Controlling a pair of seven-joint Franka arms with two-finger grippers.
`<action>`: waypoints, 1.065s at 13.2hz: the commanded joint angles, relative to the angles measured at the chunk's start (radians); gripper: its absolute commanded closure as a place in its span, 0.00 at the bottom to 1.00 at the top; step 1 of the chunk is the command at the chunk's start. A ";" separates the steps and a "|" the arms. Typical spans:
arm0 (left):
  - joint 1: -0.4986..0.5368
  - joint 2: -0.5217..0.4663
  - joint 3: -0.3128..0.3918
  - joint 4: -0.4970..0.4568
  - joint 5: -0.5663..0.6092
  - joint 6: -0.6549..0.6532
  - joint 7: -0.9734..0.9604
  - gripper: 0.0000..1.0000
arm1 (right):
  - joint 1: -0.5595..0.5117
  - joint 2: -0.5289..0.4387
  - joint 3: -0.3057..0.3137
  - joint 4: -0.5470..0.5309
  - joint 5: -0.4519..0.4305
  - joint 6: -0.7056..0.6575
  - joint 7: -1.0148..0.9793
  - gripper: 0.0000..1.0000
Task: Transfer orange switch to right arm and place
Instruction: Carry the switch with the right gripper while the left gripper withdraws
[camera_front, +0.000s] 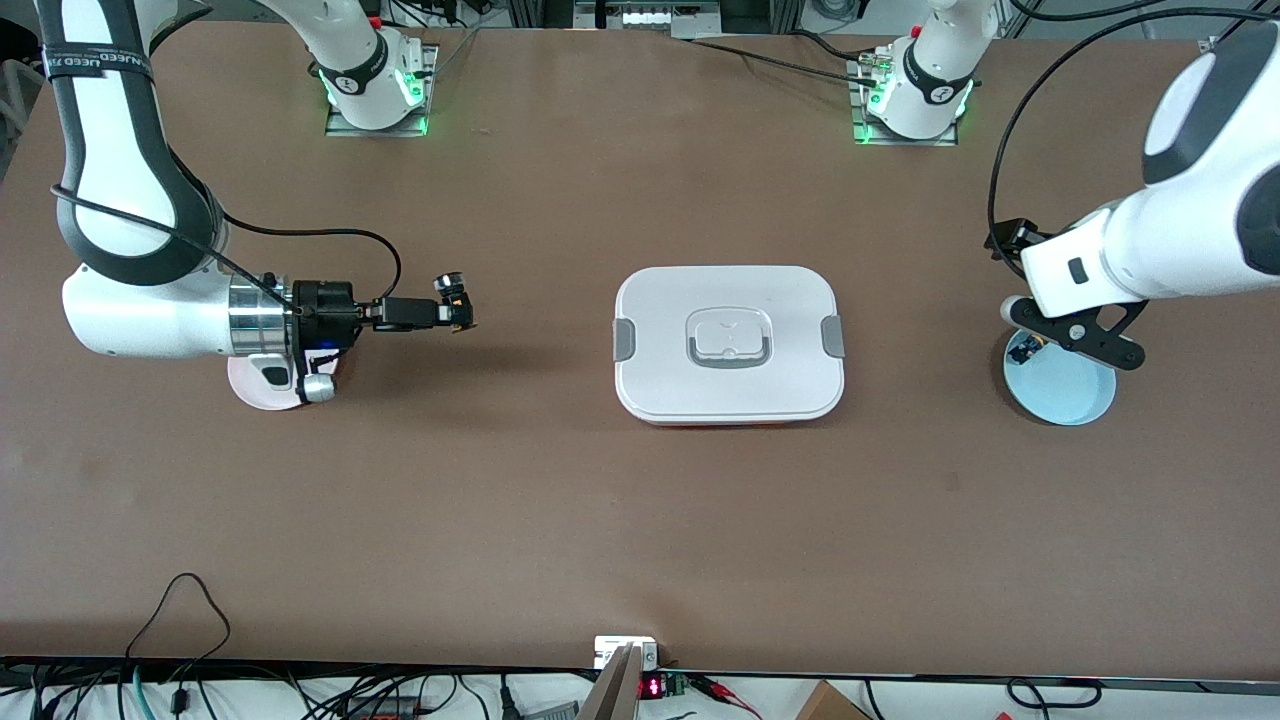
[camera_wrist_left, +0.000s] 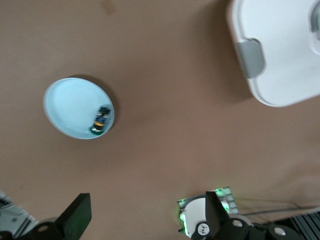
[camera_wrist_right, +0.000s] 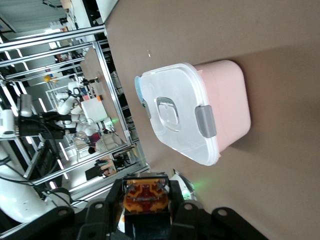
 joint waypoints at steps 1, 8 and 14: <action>-0.043 0.008 0.015 0.082 0.073 -0.023 -0.054 0.00 | -0.013 0.015 0.007 0.055 -0.097 -0.015 0.000 1.00; -0.132 0.005 0.191 0.067 0.058 0.177 -0.085 0.00 | -0.039 0.092 0.007 0.174 -0.758 0.053 -0.021 1.00; -0.531 -0.280 0.865 -0.272 -0.333 0.460 -0.083 0.00 | -0.088 0.131 0.006 0.127 -1.163 0.189 -0.031 1.00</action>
